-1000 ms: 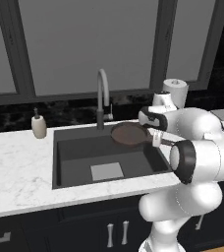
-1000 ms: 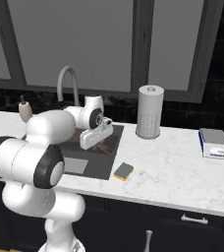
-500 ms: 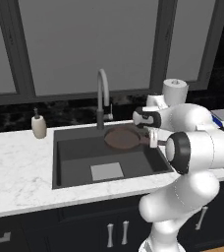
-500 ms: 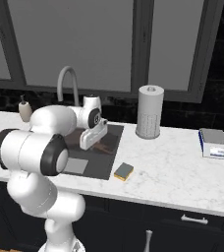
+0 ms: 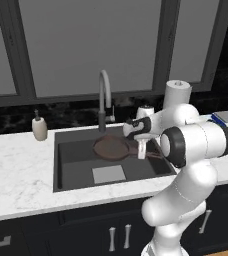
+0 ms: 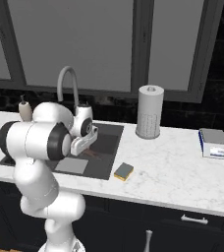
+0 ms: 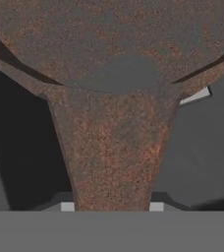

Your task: Pick the pan and sponge and place them into the sink. Then turn on the water.

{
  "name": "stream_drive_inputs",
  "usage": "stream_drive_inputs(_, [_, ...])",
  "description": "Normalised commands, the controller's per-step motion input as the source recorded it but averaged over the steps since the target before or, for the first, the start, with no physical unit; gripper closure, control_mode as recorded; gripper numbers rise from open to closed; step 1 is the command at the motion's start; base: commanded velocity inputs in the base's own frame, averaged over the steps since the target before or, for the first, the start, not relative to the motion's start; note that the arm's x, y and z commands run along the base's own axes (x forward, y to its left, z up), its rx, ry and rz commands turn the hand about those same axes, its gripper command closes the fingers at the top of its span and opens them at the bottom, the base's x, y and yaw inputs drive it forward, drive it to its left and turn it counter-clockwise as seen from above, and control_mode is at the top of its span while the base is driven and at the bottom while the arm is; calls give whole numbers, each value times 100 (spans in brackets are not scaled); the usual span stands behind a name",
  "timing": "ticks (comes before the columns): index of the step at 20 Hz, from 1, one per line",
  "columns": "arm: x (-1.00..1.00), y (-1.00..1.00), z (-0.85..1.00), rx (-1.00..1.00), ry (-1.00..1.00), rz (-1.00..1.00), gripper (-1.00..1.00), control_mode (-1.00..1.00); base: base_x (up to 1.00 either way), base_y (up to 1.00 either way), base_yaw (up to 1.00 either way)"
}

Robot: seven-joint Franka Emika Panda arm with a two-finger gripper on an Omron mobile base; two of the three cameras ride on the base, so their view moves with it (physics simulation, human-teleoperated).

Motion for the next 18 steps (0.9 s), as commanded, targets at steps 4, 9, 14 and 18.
stream_drive_inputs(4, [59, 30, -37, 14, 1, 0, 100, -100, 0, 0, 0])
stream_drive_inputs(9, [53, 7, -51, 11, 0, 0, 100, -100, 0, 0, 0])
stream_drive_inputs(14, [39, 30, -61, 0, 0, 0, 100, -100, 0, 0, 0])
stream_drive_inputs(18, [23, 36, -52, -4, 0, 0, 100, -100, 0, 0, 0])
